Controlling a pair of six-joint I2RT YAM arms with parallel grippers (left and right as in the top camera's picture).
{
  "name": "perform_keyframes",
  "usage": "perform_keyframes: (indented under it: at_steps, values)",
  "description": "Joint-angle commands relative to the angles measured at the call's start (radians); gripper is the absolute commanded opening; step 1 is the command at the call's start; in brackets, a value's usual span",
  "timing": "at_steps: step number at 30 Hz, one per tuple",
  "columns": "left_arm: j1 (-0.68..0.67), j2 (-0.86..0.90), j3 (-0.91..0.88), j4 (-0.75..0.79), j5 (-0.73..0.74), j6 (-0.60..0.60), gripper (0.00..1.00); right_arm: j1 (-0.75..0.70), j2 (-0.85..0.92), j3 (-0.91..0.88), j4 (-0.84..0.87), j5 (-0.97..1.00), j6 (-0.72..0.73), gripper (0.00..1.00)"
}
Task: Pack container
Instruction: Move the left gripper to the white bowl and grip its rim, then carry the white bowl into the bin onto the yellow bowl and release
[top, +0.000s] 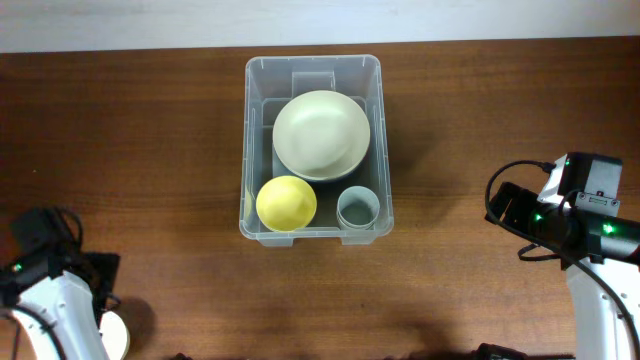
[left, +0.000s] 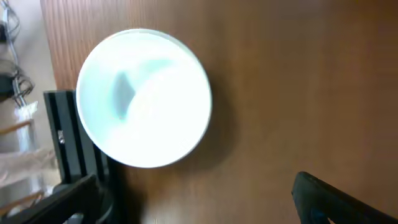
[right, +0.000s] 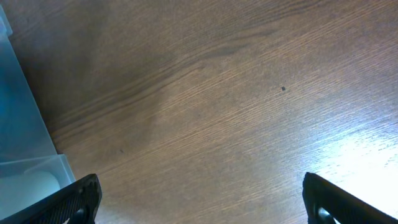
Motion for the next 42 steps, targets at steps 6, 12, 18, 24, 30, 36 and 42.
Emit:
perform_keyframes:
  at_steps: [6,12,18,24,30,36,42]
  values:
    - [0.052,0.163,-0.115,0.201,0.054,0.123,0.97,-0.008,-0.002,-0.003,0.000,-0.002,-0.006,0.99]
    - [0.052,0.350,-0.115,0.287,0.053,0.122,0.89,-0.008,-0.002,-0.003,0.000,-0.001,-0.007,0.99]
    - [0.052,0.426,-0.115,0.344,0.068,0.122,0.46,-0.008,-0.001,-0.003,0.000,-0.001,-0.007,0.99]
    - [0.045,0.426,-0.090,0.354,0.129,0.126,0.01,-0.008,-0.001,-0.003,0.000,0.000,-0.007,0.99]
    - [-0.128,0.389,0.122,0.273,0.176,0.159,0.01,-0.008,-0.001,-0.003,0.001,0.000,-0.007,0.99]
    - [-0.443,0.359,0.423,0.246,0.172,0.220,0.01,-0.008,-0.001,-0.003,0.001,0.003,-0.007,0.99]
    - [-0.753,0.359,0.623,0.249,0.138,0.298,0.01,-0.008,-0.001,-0.003,0.001,0.003,-0.007,0.99]
